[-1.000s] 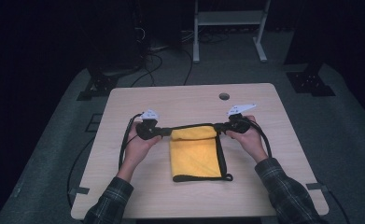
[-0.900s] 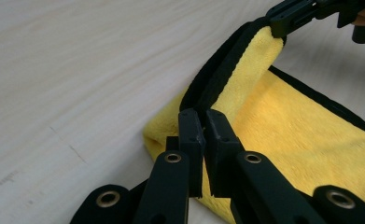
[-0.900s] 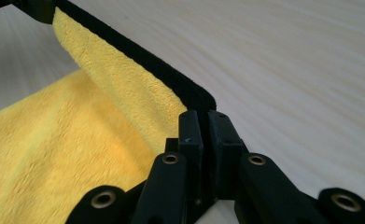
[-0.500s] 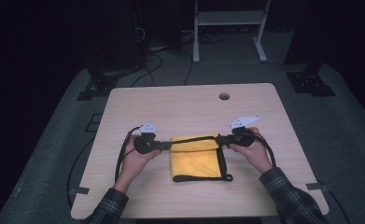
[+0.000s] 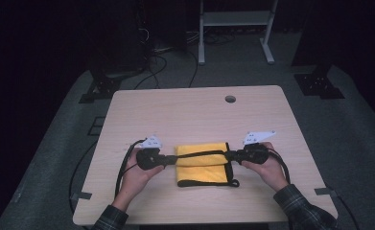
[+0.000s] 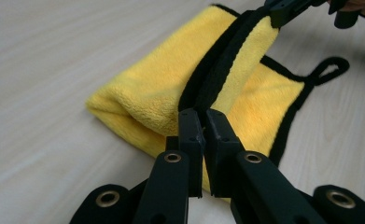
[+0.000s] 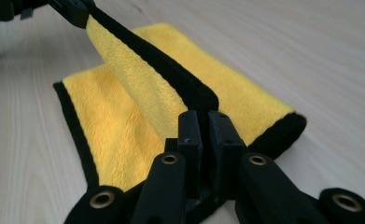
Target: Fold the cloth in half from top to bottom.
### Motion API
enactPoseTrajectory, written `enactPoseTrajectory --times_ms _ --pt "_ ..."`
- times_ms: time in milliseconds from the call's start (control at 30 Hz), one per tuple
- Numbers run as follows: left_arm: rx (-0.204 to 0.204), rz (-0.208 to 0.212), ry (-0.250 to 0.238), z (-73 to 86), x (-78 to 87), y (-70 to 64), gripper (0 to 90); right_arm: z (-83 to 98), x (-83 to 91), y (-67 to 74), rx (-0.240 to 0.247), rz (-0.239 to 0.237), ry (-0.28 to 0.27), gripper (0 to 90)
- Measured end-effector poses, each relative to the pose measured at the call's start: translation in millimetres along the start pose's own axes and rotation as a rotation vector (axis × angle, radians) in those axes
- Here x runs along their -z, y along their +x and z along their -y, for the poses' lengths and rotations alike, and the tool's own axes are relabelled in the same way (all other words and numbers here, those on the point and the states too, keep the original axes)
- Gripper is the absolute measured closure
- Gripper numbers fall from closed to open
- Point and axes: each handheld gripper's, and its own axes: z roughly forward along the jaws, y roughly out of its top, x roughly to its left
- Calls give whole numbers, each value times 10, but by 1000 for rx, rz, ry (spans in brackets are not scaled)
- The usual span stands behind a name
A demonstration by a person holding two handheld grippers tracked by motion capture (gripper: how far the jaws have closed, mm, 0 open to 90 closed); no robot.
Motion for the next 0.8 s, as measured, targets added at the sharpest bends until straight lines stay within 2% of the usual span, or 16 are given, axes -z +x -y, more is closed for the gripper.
enactPoseTrajectory --times_ms 200,267,400,467,500,567,667,700,800 --pt "-16 16 22 63 15 -125 858 94 44 70 6 -7 7 833" --pt "-26 9 46 119 16 -169 858 136 70 130 8 -18 6 831" --pt "-19 11 91 218 -42 -163 856 228 45 220 16 -43 37 820" --pt "-19 12 104 231 -54 -166 852 279 23 259 18 -46 63 817" --pt "-28 14 131 259 -86 -178 848 305 14 276 22 -45 74 814" --pt "-29 19 138 268 -91 -179 839 325 14 292 24 -42 80 800" --pt "-19 30 117 250 -59 -180 796 302 51 296 20 -43 59 740" --pt "-11 49 71 205 13 -178 778 281 77 296 19 -51 40 720" --pt "-12 59 6 112 148 -181 753 208 174 306 17 -67 -28 708"
